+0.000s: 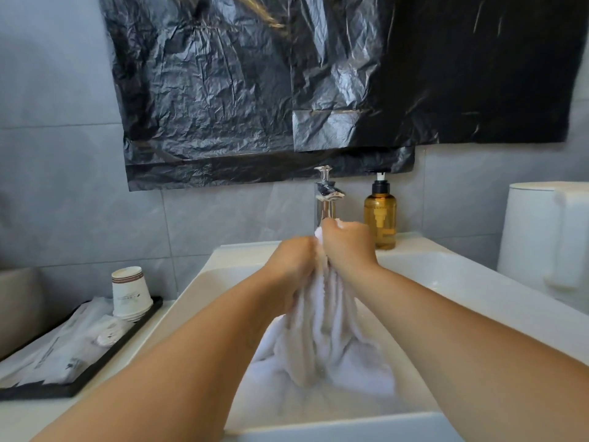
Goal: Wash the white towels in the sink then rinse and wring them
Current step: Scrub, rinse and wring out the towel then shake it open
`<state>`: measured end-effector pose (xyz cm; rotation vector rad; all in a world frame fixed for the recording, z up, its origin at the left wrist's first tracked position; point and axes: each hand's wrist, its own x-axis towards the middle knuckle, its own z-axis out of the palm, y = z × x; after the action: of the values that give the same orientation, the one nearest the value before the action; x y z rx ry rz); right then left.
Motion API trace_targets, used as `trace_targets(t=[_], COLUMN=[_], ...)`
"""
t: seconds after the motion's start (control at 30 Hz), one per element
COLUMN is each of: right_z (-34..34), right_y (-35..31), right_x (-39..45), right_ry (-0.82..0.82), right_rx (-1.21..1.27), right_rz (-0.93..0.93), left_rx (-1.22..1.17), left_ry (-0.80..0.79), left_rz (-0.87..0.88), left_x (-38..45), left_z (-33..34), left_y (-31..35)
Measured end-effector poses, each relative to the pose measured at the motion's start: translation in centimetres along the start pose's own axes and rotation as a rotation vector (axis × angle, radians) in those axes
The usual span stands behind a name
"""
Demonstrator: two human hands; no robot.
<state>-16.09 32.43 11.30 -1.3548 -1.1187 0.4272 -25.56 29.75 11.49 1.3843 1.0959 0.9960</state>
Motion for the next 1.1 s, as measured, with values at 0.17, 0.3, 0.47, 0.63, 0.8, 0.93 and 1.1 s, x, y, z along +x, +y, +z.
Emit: trace_targets(t=[0.17,0.3,0.47,0.63,0.8,0.93,1.1], right_z=[1.2,3.5,-0.2,-2.2,-1.3,-0.9,-0.4], right_y=[-0.8,-2.5,-1.8,-0.9,0.5,0.8,0.8], right_x=[-2.4,-5.5,-1.1,1.5,2.0,0.9,0.3], right_ry=[-0.111,-0.213,-0.024,-0.046,-0.382,-0.750,-0.733], right_rx=[-0.101,-0.211,-0.119,0.086,0.118,-0.100,-0.138], right_rz=[-0.071,-0.312,-0.226,-0.108,0.063,0.127,-0.129], left_rx=[-0.117,-0.394,-0.052,0.364,0.204,-0.244,-0.363], left_ry=[0.194,0.307,-0.067,-0.232,0.116,0.533,0.580], left_rz=[0.072,0.078,-0.023,-0.078,0.209,0.294,0.160], left_x=[1.2,2.1,1.7,0.2,0.6,1.0,1.0], left_z=[-1.3,-4.2,-2.2,-2.3,-2.7,-3.8,-4.8], left_y=[-0.1,0.6,0.3,0.4,0.6,1.8,1.8])
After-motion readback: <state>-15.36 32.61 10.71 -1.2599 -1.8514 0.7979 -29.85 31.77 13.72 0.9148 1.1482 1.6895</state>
